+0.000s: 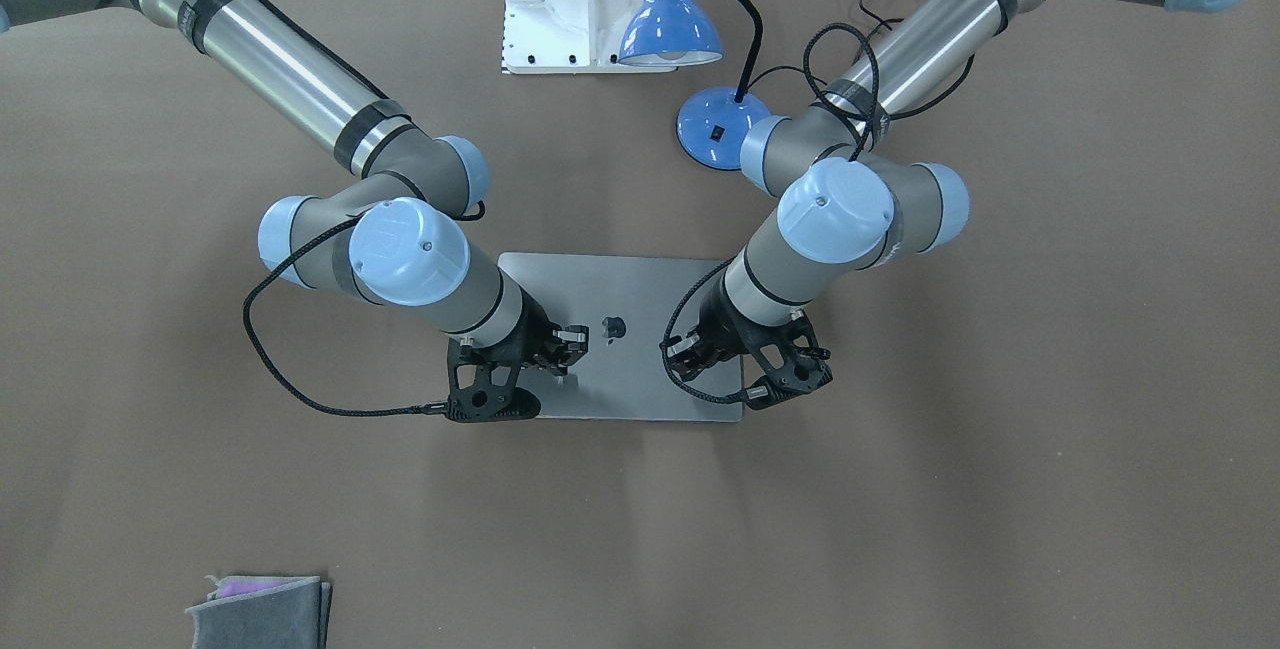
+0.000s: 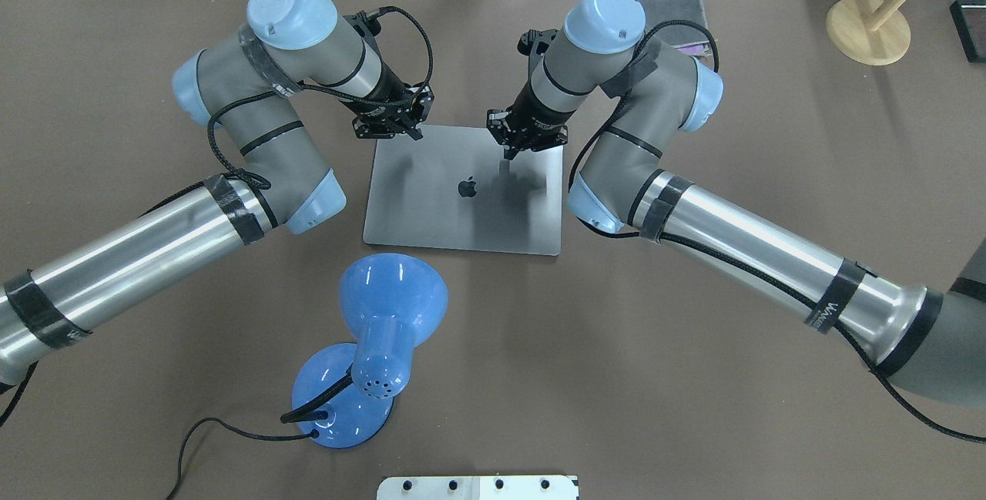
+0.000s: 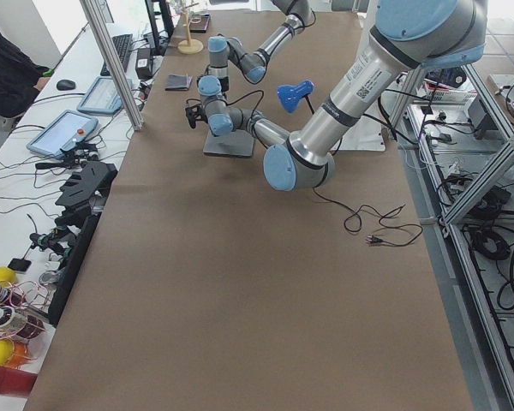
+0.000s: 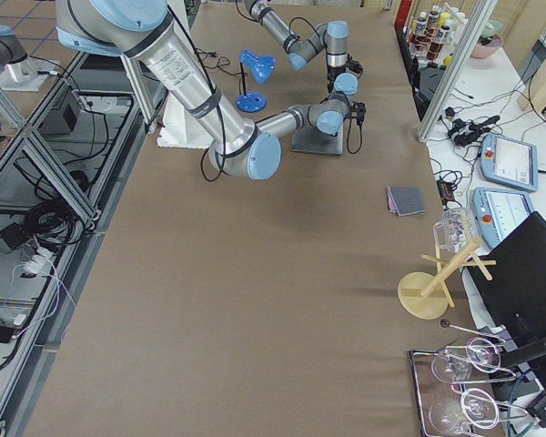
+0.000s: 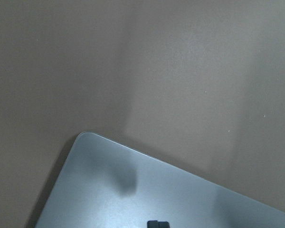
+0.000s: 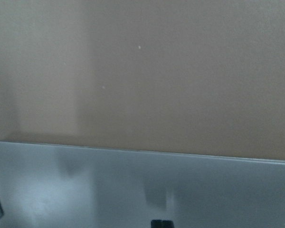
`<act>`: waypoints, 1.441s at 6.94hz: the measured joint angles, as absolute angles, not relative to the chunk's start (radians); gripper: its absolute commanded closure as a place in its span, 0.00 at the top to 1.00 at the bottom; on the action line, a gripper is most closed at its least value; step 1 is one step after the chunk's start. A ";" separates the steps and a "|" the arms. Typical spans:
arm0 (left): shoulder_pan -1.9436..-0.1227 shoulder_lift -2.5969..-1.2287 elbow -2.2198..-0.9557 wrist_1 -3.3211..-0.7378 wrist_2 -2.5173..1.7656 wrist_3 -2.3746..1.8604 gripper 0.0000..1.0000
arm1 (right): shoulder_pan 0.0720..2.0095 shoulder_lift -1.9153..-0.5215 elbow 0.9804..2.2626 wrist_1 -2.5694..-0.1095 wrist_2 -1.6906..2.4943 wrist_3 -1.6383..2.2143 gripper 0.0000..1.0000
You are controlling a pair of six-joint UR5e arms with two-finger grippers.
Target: Close laptop
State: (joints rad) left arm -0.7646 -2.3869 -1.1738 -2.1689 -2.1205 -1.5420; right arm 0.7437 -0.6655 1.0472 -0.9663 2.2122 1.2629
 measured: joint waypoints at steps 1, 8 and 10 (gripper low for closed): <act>-0.773 -2.384 -1.187 -2.162 -2.122 -1.558 0.98 | 0.767 -0.647 1.067 -0.967 2.233 1.309 1.00; -1.104 -2.070 -1.711 -1.502 -2.125 -0.810 0.98 | 1.110 -0.864 1.465 -1.645 2.343 0.693 1.00; -1.284 -1.974 -1.749 -1.362 -2.183 -0.486 0.98 | 1.205 -0.970 1.580 -1.893 2.271 0.296 1.00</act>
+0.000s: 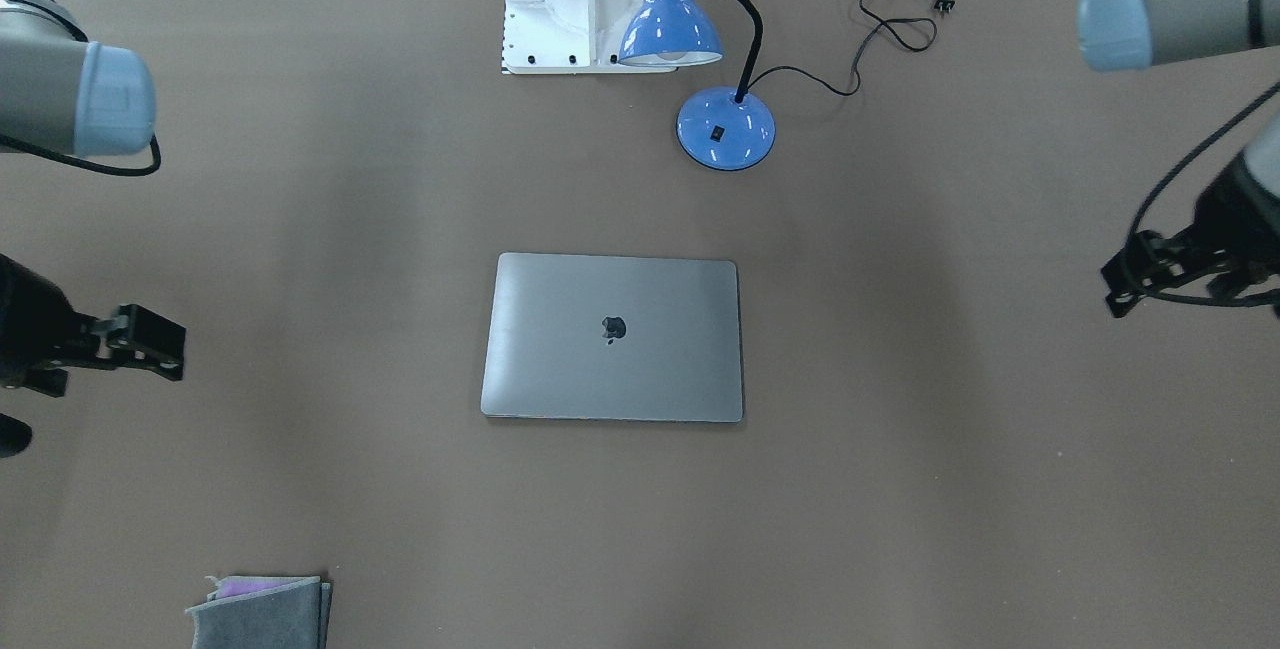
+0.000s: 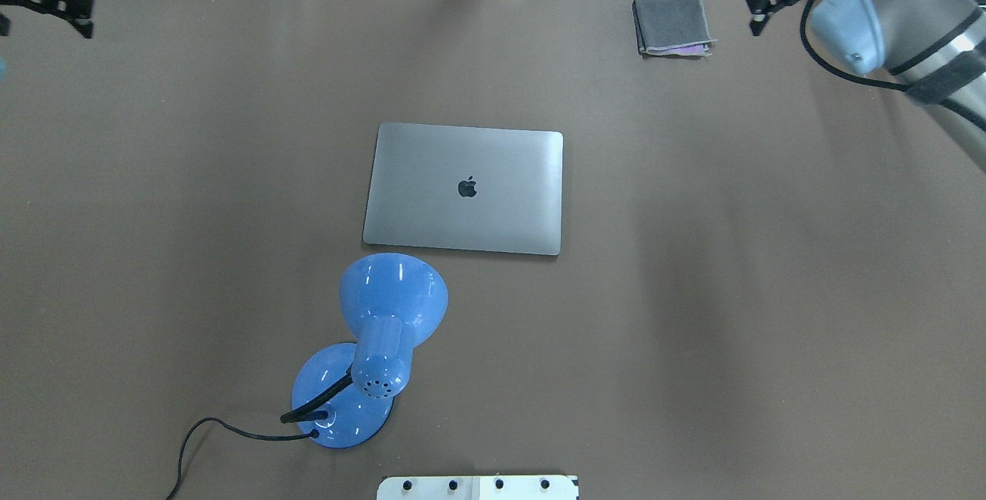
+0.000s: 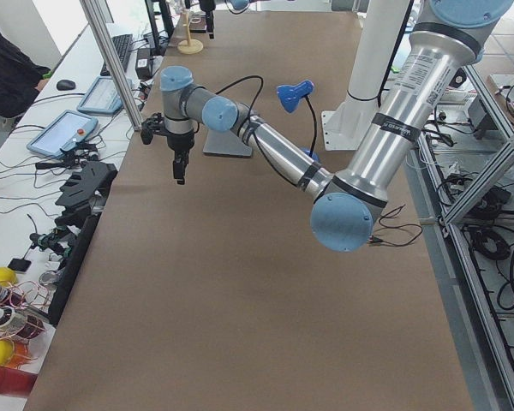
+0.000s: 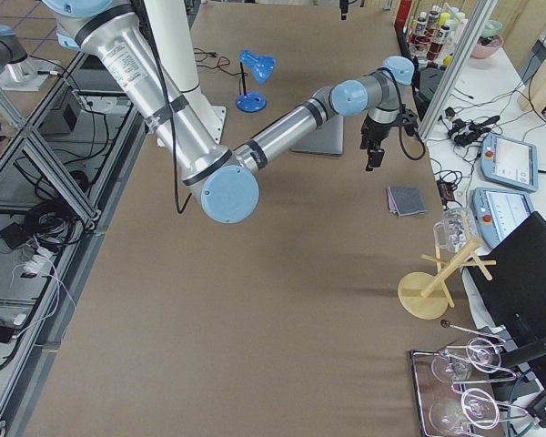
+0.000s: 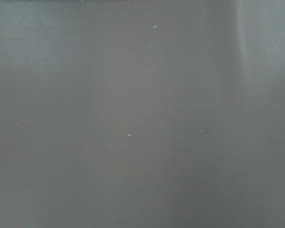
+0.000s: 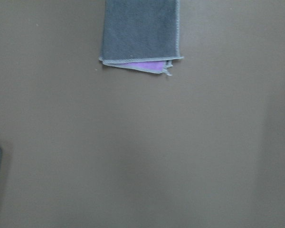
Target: Close laptop
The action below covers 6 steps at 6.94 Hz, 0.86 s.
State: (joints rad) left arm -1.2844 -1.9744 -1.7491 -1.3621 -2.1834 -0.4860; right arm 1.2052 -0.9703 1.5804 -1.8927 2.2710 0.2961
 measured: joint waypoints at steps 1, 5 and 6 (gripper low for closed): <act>-1.356 -1.936 -1.723 -1.365 -2.257 -0.337 0.98 | 1.287 -1.041 1.599 -1.939 2.300 0.111 1.00; -1.480 -1.791 -1.617 -1.465 -2.341 -0.124 0.98 | 1.549 -1.334 1.586 -1.964 2.417 -0.291 1.00; -1.510 -1.741 -1.592 -1.495 -2.344 -0.111 0.98 | 1.574 -1.376 1.588 -1.964 2.406 -0.308 1.00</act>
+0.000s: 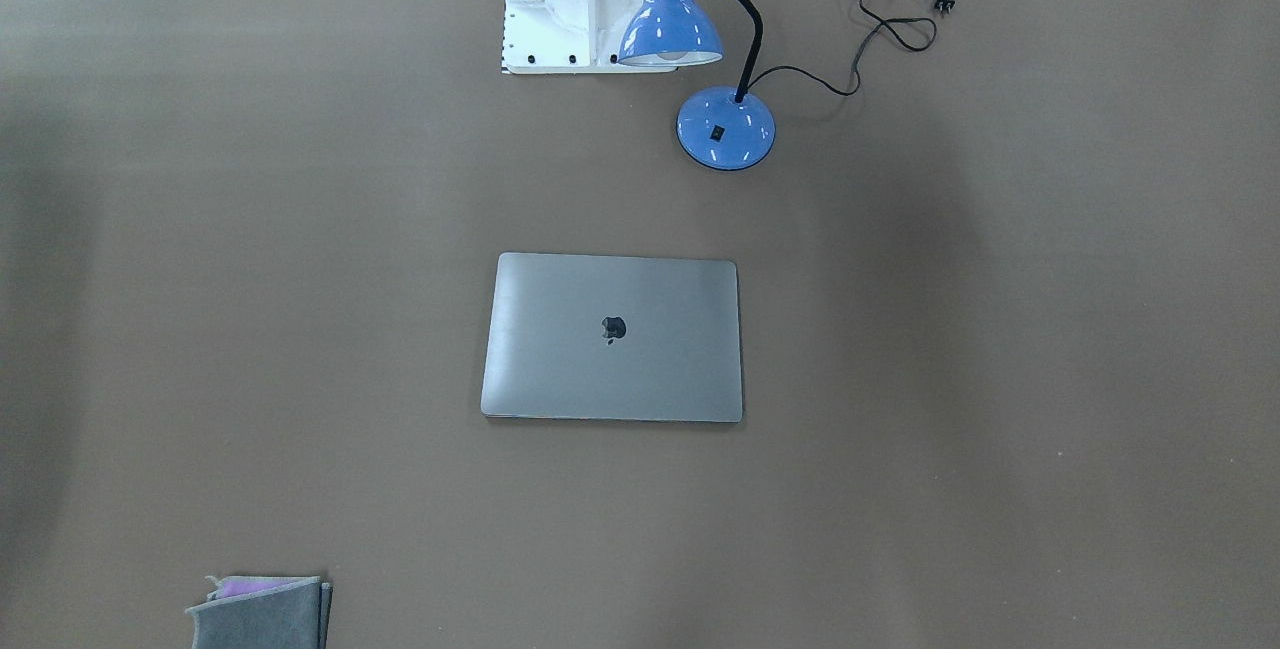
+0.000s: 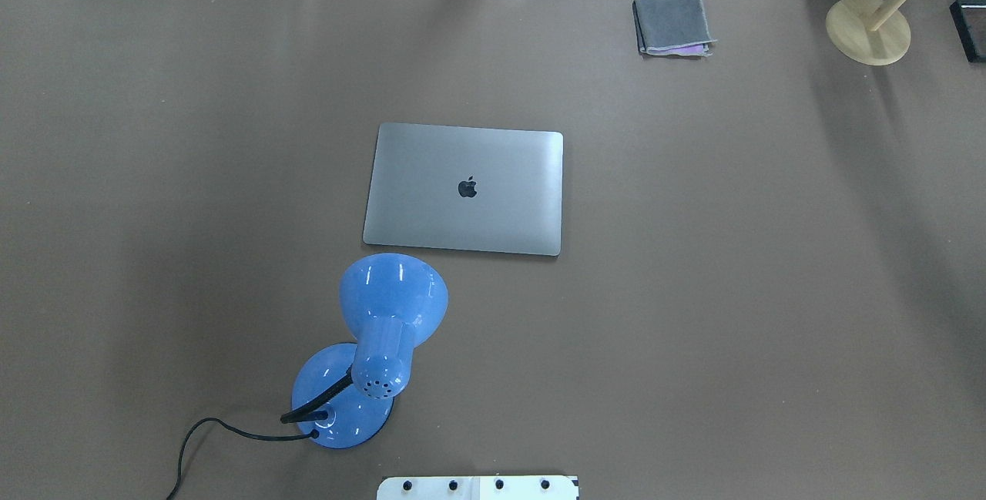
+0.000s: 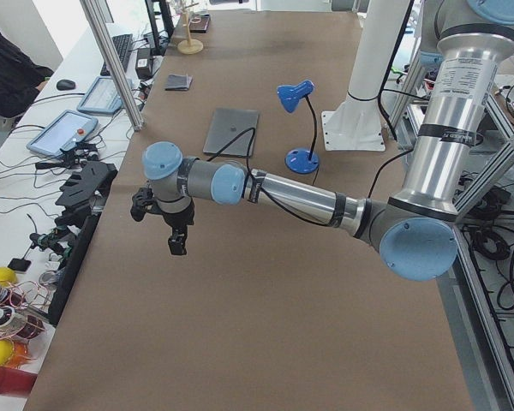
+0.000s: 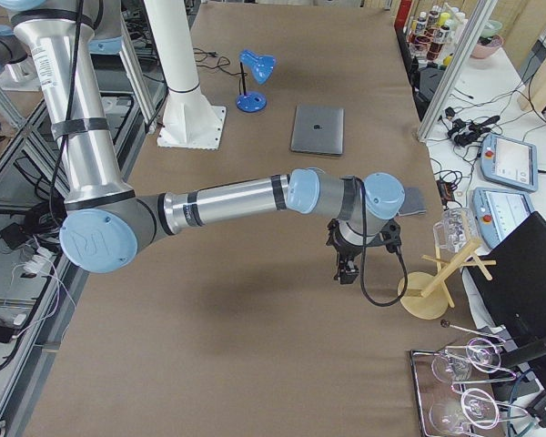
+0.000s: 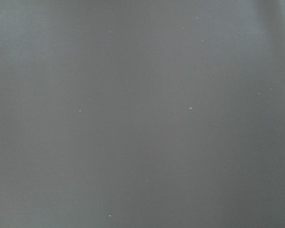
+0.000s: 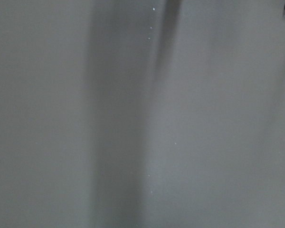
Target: Close laptop
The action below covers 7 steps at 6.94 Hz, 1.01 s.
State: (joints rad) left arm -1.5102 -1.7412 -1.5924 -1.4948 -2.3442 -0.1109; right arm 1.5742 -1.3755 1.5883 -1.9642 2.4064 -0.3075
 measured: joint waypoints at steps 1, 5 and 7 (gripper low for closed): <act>-1.544 -1.675 -1.590 -1.521 -2.346 -0.080 0.98 | 1.590 -1.404 1.589 -1.964 2.398 -0.312 1.00; -1.585 -1.603 -1.587 -1.536 -2.372 -0.039 0.98 | 1.603 -1.419 1.589 -1.962 2.359 -0.300 1.00; -1.586 -1.602 -1.586 -1.536 -2.373 -0.041 0.98 | 1.605 -1.418 1.590 -1.963 2.354 -0.299 1.00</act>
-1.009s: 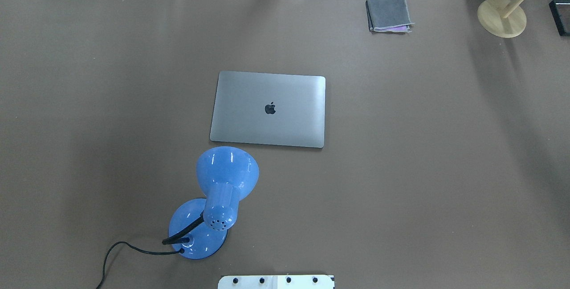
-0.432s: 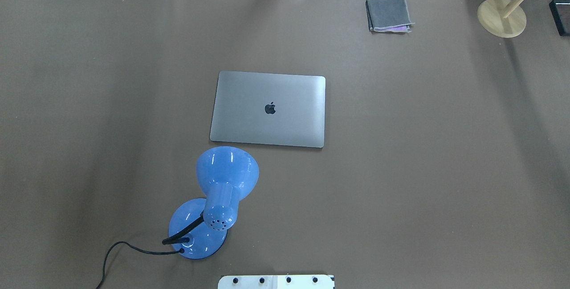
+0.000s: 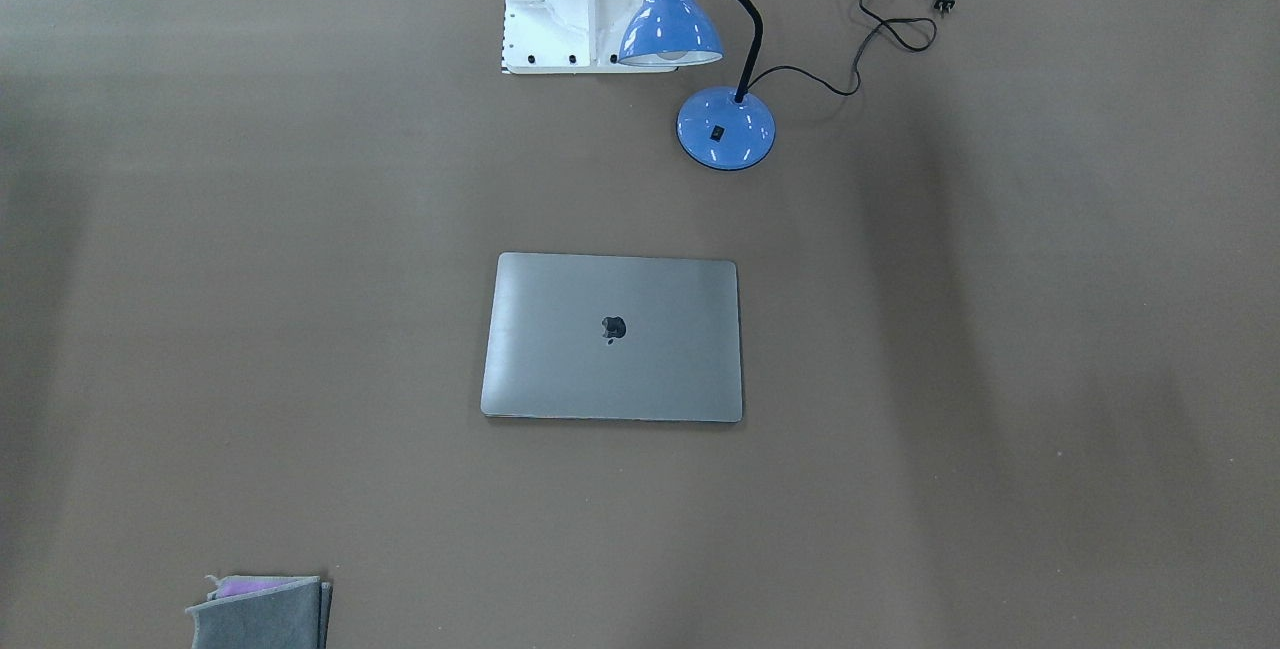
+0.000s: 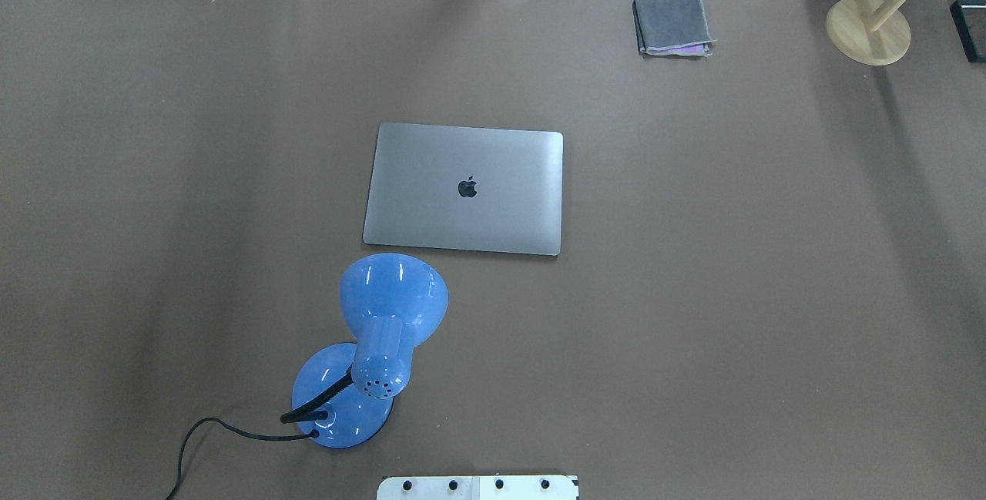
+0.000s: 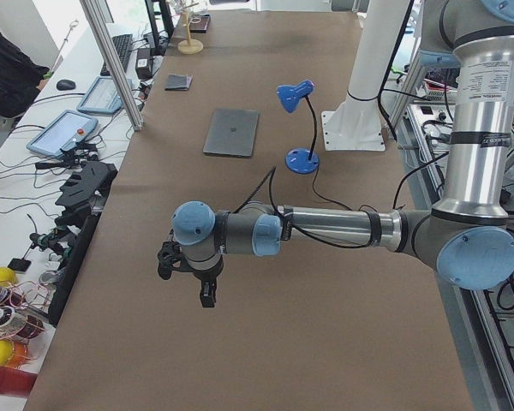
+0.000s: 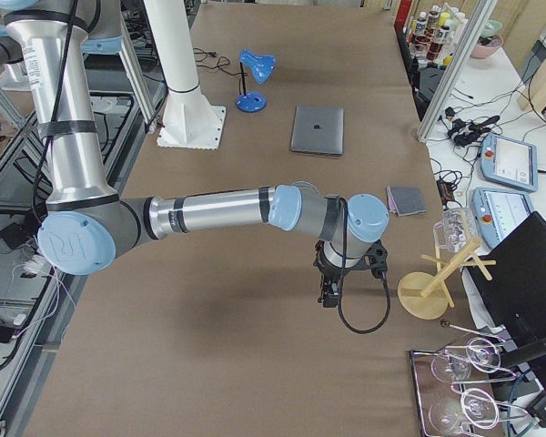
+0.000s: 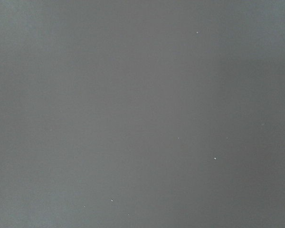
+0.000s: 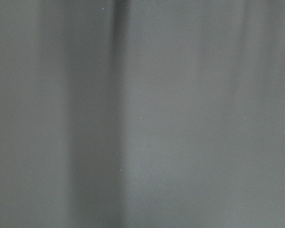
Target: Close laptop
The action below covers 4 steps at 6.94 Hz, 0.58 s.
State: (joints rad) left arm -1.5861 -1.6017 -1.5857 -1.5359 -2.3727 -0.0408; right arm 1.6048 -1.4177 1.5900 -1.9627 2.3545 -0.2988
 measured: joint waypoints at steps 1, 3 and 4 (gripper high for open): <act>-1.586 -1.602 -1.585 -1.536 -2.372 -0.041 0.98 | 1.607 -1.419 1.591 -1.962 2.342 -0.299 1.00; -1.586 -1.602 -1.587 -1.537 -2.370 -0.041 0.98 | 1.610 -1.437 1.590 -1.958 2.279 -0.301 1.00; -1.586 -1.603 -1.587 -1.537 -2.370 -0.041 0.98 | 1.614 -1.453 1.590 -1.956 2.264 -0.301 1.00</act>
